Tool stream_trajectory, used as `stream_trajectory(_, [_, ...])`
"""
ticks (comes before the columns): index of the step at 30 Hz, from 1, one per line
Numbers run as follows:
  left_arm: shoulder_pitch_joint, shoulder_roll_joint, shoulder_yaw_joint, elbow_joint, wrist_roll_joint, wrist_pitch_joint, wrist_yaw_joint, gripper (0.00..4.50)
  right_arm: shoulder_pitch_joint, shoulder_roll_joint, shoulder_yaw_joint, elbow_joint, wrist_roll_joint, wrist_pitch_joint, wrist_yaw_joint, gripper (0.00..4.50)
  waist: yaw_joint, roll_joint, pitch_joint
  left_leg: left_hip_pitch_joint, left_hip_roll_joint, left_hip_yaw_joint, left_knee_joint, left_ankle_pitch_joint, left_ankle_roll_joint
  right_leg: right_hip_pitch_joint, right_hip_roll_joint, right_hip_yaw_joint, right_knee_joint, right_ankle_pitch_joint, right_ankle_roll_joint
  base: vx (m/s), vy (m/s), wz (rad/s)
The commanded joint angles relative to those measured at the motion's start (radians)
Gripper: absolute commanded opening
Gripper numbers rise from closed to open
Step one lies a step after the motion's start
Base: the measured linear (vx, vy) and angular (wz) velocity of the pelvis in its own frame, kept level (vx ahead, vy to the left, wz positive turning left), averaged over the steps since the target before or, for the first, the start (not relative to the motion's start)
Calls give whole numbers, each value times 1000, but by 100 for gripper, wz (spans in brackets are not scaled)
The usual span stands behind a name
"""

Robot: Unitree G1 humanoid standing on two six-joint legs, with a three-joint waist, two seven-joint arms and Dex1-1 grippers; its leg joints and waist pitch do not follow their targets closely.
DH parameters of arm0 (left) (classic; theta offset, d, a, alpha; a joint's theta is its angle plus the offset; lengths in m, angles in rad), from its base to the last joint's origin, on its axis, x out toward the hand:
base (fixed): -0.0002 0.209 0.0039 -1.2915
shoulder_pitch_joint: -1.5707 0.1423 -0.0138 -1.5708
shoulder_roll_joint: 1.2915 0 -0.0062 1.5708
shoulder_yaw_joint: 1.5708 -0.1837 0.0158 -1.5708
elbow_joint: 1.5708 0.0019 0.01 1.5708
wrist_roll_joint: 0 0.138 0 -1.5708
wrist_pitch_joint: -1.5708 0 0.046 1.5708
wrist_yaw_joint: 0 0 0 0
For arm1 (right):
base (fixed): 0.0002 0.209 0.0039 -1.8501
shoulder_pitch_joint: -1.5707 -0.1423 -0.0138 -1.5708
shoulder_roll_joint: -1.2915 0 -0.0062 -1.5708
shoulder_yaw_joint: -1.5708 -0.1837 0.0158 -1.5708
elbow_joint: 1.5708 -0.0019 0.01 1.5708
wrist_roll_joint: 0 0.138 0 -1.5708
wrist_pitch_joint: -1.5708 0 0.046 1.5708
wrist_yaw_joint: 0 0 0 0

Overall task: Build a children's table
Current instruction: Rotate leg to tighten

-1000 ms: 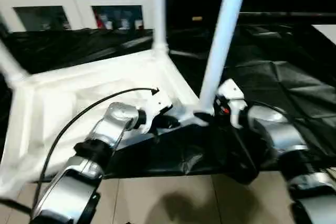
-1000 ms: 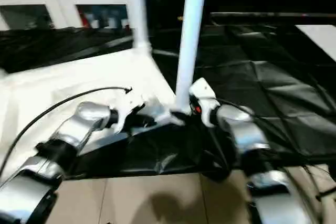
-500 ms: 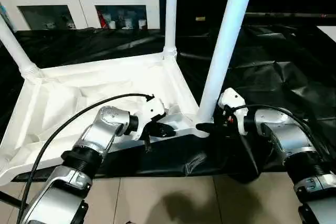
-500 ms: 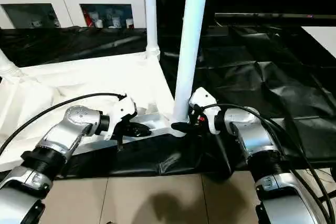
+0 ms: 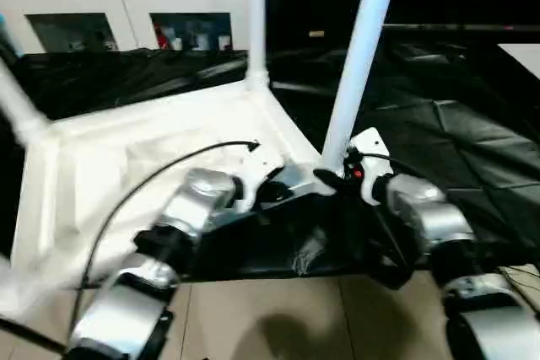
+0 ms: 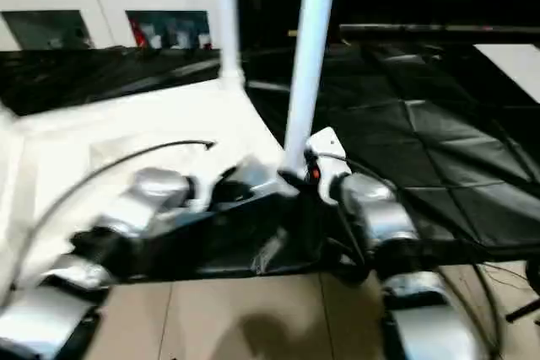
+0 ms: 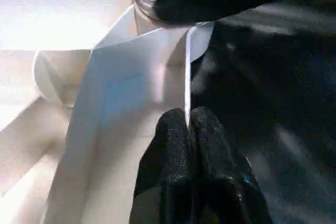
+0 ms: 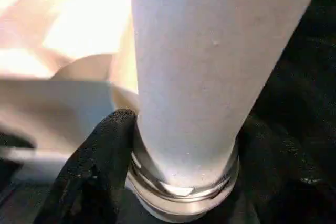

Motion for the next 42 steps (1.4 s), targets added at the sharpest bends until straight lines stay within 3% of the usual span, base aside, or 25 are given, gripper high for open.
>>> stream_trajectory(1, [-27, -47, -7, 80, 30, 10, 96, 0, 1, 89, 16, 39, -8, 26, -86, 264, -1, 6, -51, 16, 41, -27, -70, -243, 5, 31, -72, 47, -88, -201, -214, 0, 0, 0])
stream_trajectory(2, [-39, -65, -15, 100, 41, -3, 113, 0, -9, 130, 33, 36, -13, 16, -91, 264, -4, 0, -52, 14, 38, -27, -70, -244, 7, 32, -72, 46, -90, -201, -211, 0, 0, 0])
stream_trajectory(6, [-48, -71, -20, 116, 43, -19, 108, 0, -19, 161, 34, 28, 3, -10, -64, 264, -1, 0, -49, 16, 38, -27, -72, -264, 16, 32, -74, 46, -96, -244, -201, 0, 0, 0])
stream_trajectory(7, [-48, -65, -23, 116, 44, -28, 98, 0, -19, 161, 26, 19, 16, -24, -52, 299, 0, -2, -49, 16, 39, -27, -73, -269, 18, 32, -75, 46, -97, -259, -195, 0, 0, 0])
stream_trajectory(8, [-46, -58, -25, 113, 44, -32, 86, 0, -20, 155, 19, 15, 24, -26, -42, 334, -1, -2, -50, 14, 41, -28, -74, -262, 19, 32, -74, 46, -96, -251, -195, 0, 0, 0])
stream_trajectory(11, [-32, -38, -21, 106, 30, -65, 42, 0, -29, 110, 27, 14, 20, -48, 14, 343, 1, -3, -50, 11, 41, -28, -73, -253, 29, 35, -76, 46, -93, -229, -199, 0, 0, 0])
stream_trajectory(15, [-11, -6, -26, 102, 29, -97, -29, 0, -44, 37, 41, 9, 21, -55, 157, 390, 0, -3, -56, 4, 41, -26, -65, -191, 59, 43, -74, 44, -80, -113, -230, 0, 0, 0])
stream_trajectory(20, [20, 50, -30, 72, 16, -113, -130, 0, -20, -88, 87, -45, 15, -69, 387, 390, 8, -6, -58, 2, 41, -21, -56, -139, 102, 48, -71, 40, -68, -7, -274, 0, 0, 0])
stream_trajectory(23, [61, 101, -36, 2, -22, -123, -273, 0, -6, -178, 120, -49, -13, -111, 505, 390, 9, -4, -56, 2, 46, -20, -55, -158, 110, 44, -74, 40, -69, -36, -277, 0, 0, 0])
stream_trajectory(26, [109, 157, -56, -94, -60, -95, -417, 0, -10, -227, 121, -29, -16, -139, 589, 390, 11, -3, -54, 8, 52, -20, -60, -185, 90, 40, -75, 41, -72, -95, -283, 0, 0, 0])
stream_trajectory(29, [128, 183, -66, -133, -60, -77, -446, 0, -13, -235, 113, -37, 6, -127, 620, 390, 12, 3, -55, 12, 55, -20, -62, -190, 81, 36, -71, 43, -68, -81, -289, 0, 0, 0])
stream_trajectory(34, [152, 212, -71, -162, -61, -70, -470, 0, 11, -246, 147, -57, 12, -124, 678, 390, 14, -3, -55, 7, 50, -19, -60, -169, 85, 40, -72, 43, -65, -61, -283, 0, 0, 0])
stream_trajectory(35, [154, 213, -69, -164, -60, -70, -467, 0, 14, -246, 152, -57, 11, -126, 684, 364, 15, -4, -55, 7, 49, -19, -59, -162, 87, 40, -72, 42, -65, -58, -284, 0, 0, 0])
stream_trajectory(42, [160, 221, -65, -208, -72, -35, -462, 0, 13, -227, 143, -42, 15, -132, 695, 309, 16, -2, -55, 8, 49, -19, -60, -164, 80, 39, -71, 42, -67, -85, -276, 0, 0, 0])
